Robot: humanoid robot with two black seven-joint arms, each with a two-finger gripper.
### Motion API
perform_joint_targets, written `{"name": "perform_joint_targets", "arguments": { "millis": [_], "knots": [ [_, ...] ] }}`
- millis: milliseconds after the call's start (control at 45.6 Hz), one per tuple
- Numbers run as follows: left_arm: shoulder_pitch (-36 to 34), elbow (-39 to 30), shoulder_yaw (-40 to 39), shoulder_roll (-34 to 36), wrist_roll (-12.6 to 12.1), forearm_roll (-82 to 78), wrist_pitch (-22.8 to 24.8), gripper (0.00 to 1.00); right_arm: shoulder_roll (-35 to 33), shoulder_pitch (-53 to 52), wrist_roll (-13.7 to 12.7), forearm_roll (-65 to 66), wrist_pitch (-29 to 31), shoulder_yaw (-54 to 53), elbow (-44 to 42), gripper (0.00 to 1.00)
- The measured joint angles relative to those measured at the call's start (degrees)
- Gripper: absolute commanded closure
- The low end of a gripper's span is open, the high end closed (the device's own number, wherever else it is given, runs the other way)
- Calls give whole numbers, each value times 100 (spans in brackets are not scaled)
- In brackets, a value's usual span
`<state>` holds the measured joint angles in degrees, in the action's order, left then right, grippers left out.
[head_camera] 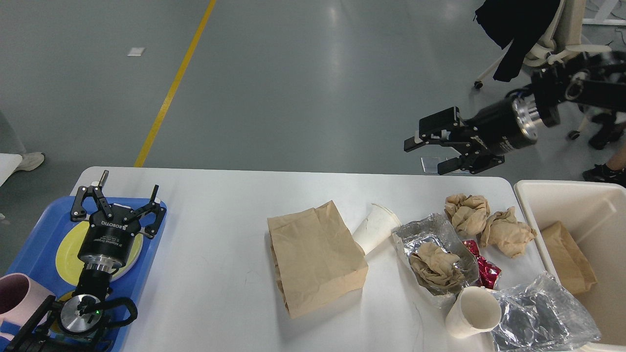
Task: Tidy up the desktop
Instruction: 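Raise the right gripper up from beside the bin, then lower the right gripper toward the brown paper bag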
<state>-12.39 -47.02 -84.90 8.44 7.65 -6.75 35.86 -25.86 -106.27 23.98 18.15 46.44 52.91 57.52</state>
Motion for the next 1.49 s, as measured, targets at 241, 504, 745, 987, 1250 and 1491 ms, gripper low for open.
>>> {"name": "perform_joint_targets", "arguments": {
  "millis": [241,504,745,987,1250,1491],
  "knots": [
    [0,0,0,0,0,1,0,3,1215,-1496,-12,-61,112,546,408,0],
    [0,0,0,0,0,5,0,3,1835,-2755,-1490,-75,-268,1056,1847,2],
    [0,0,0,0,0,5,0,3,1356,-3800,-3957,-562,-1082,725,3673,0],
    [0,0,0,0,-1,-1,7,3,1158,-3485,-4237,-1492,-1161,710,3673,0],
    [0,0,0,0,-1,-1,17,3,1171,-3145,-4180,-1838,-937,711,3625,0],
    [0,0,0,0,-1,-1,18,3,1647,-2814,-4173,-1899,-1471,783,3544,0]
  ]
}}
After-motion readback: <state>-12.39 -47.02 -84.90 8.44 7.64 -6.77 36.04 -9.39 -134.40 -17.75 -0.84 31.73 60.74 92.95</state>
